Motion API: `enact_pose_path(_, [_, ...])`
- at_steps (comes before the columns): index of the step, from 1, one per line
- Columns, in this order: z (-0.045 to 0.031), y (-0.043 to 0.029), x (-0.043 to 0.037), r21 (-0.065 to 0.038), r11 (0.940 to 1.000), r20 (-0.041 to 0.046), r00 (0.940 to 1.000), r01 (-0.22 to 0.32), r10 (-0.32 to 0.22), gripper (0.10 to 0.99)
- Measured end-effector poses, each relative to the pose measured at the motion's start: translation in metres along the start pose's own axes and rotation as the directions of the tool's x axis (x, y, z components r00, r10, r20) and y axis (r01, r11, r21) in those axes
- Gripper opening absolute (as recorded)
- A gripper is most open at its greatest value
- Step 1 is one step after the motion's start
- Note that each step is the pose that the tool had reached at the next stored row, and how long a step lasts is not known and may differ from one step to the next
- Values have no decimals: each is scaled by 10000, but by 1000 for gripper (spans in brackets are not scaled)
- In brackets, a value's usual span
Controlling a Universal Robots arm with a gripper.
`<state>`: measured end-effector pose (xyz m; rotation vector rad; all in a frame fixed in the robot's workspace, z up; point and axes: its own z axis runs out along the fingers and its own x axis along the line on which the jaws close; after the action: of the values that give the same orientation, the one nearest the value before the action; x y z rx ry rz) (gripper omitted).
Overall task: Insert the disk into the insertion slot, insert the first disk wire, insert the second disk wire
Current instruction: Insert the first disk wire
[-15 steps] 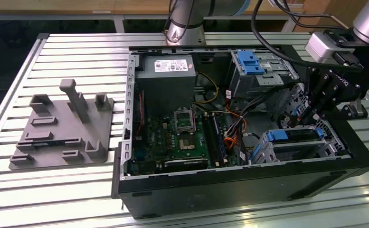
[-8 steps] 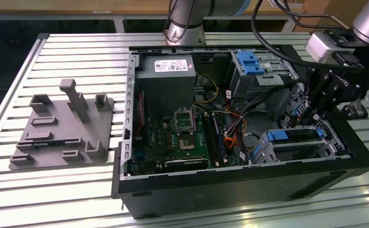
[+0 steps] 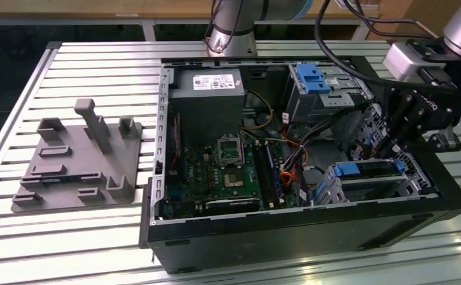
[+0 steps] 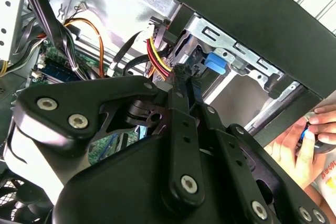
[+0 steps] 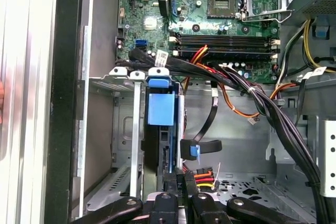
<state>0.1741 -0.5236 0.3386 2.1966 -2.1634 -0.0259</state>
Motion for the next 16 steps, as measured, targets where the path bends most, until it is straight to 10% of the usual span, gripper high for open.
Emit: enact_pose_path(16, [12,5,81,-1,10000,4,10000,-31,31,169])
